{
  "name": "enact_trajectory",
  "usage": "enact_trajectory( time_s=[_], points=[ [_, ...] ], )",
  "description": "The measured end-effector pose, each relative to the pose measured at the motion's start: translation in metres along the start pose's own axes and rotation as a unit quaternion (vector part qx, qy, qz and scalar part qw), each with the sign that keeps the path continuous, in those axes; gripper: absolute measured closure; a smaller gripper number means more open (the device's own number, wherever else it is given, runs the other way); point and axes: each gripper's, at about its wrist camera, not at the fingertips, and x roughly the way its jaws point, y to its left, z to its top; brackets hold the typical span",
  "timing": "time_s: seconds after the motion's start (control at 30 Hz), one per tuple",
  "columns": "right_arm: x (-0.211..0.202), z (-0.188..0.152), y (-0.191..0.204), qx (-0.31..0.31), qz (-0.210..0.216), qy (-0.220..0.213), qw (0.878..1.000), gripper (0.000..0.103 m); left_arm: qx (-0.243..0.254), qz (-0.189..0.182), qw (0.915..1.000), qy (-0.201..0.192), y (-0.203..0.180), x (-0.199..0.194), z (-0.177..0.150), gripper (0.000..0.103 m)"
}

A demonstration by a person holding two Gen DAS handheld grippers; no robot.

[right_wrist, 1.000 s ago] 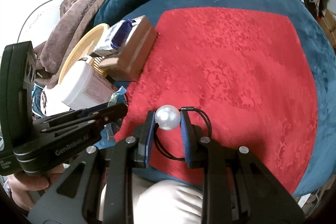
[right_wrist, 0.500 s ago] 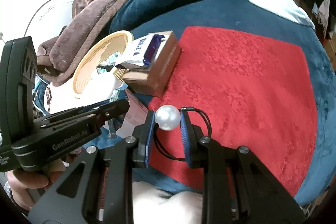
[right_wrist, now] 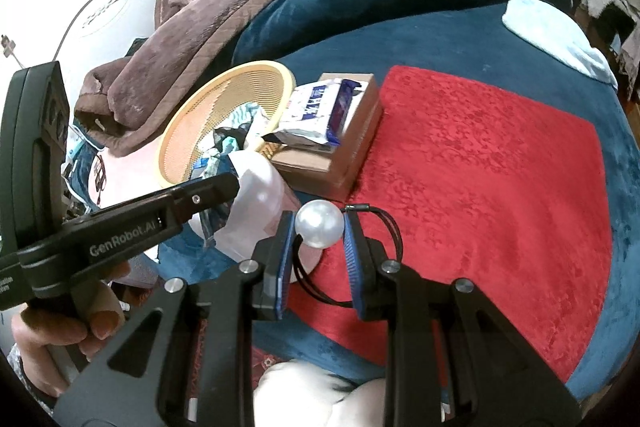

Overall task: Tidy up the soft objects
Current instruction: 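Carry the blue packet and pearl hair tie in both tools over the orange basket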

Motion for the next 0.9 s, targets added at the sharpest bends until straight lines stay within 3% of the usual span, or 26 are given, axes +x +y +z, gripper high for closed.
enact_trajectory(
  time_s=[0.9],
  points=[
    [0.046,0.039,0.075,-0.059,0.026,0.010,0.998,0.078,-0.080,0.031,0.9958,-0.034,0.106,-0.011,0.036,0.084]
  ],
)
